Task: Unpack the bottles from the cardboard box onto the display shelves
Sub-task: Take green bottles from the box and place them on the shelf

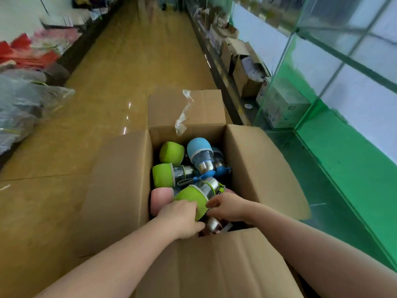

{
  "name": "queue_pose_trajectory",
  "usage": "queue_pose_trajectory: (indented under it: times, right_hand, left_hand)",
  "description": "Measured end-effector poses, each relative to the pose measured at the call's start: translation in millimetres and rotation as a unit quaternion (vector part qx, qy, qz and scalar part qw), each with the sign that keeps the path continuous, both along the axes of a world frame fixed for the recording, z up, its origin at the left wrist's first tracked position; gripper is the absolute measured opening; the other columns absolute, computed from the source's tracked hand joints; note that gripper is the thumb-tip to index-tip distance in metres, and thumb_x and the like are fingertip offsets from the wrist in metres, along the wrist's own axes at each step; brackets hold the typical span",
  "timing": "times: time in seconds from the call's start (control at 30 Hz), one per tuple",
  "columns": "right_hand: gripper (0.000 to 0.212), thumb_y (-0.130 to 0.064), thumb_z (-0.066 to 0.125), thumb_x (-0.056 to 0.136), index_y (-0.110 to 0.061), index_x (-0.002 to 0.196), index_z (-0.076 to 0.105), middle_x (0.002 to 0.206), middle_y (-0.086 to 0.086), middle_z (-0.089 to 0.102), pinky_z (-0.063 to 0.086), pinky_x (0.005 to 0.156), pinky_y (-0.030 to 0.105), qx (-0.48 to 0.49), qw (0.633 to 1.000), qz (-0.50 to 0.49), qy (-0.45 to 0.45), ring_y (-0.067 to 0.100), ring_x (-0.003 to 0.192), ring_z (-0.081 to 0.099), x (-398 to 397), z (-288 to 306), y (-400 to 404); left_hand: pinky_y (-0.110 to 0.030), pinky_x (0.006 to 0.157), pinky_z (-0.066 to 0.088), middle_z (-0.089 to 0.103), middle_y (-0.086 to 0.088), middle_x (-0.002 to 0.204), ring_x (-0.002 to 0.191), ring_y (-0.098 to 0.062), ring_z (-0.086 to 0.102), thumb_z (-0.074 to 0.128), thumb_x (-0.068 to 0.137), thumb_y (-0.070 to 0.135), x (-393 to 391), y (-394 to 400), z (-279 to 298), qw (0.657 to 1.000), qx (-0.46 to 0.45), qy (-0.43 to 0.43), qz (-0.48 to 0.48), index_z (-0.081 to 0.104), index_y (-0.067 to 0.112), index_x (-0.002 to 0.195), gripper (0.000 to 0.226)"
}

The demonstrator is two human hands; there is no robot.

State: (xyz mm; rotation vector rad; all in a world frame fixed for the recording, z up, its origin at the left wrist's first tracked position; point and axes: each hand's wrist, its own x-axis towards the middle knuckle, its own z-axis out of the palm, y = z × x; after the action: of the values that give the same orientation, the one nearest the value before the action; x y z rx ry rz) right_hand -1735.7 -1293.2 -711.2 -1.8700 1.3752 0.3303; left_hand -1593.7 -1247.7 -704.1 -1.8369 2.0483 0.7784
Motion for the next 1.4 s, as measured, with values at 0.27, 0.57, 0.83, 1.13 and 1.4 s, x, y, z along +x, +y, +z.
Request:
queue_pose_trajectory:
  times: [0.27, 0.57, 0.83, 1.13, 1.4]
  right_hand:
    - [0.037, -0.021, 0.05, 0.092, -0.015, 0.127, 0.059, 0.128, 0.002, 0.06, 0.041, 0.093, 0.023, -0.055, 0.986, -0.154, -0.016, 0.017, 0.118, 0.054, 7, -24, -58]
    - [0.021, -0.023, 0.05, 0.091, -0.008, 0.101, 0.06, 0.1, 0.007, 0.063, 0.043, 0.072, 0.025, -0.068, 0.972, -0.226, 0.019, 0.024, 0.098, 0.061, 13, -50, -61]
    - [0.039, -0.042, 0.045, 0.096, -0.004, 0.104, 0.051, 0.077, 0.012, 0.059, 0.056, 0.059, 0.034, 0.143, 0.91, -0.384, -0.061, 0.024, 0.06, 0.061, 15, -60, -45]
    - [0.029, -0.034, 0.051, 0.091, -0.008, 0.104, 0.058, 0.087, 0.01, 0.06, 0.049, 0.055, 0.028, 0.183, 0.877, -0.417, -0.155, 0.02, 0.064, 0.058, 30, -51, -24]
    - [0.067, -0.043, 0.078, 0.07, -0.011, 0.12, 0.047, 0.107, 0.011, 0.062, 0.056, 0.061, 0.038, 0.203, 0.794, -0.474, -0.323, 0.026, 0.087, 0.065, 45, -10, -29]
  left_hand:
    - [-0.037, 0.1, 0.036, 0.039, -0.006, 0.139, 0.129, -0.025, 0.038, 0.048, 0.092, 0.042, 3, -36, -19, 0.998, -0.051, 0.025, 0.038, 0.037, 0.021, 0.138, 0.051]
    - [-0.037, 0.096, 0.04, 0.042, -0.006, 0.132, 0.122, -0.026, 0.043, 0.062, 0.08, 0.05, 3, -50, -47, 0.992, -0.046, 0.069, 0.095, 0.037, 0.018, 0.126, 0.062]
    - [-0.037, 0.098, 0.04, 0.038, -0.012, 0.137, 0.123, -0.032, 0.044, 0.075, 0.064, 0.056, -1, -56, -69, 0.994, 0.004, 0.054, 0.1, 0.012, 0.022, 0.145, 0.107]
    - [-0.032, 0.094, 0.043, 0.047, -0.008, 0.129, 0.121, -0.027, 0.048, 0.077, 0.056, 0.053, 3, -50, -63, 0.978, 0.013, 0.097, 0.187, 0.024, 0.023, 0.141, 0.105]
    - [-0.025, 0.089, 0.043, 0.056, 0.003, 0.117, 0.103, -0.016, 0.054, 0.083, 0.051, 0.047, 28, -45, -28, 0.879, -0.066, 0.337, 0.33, 0.034, 0.027, 0.136, 0.101]
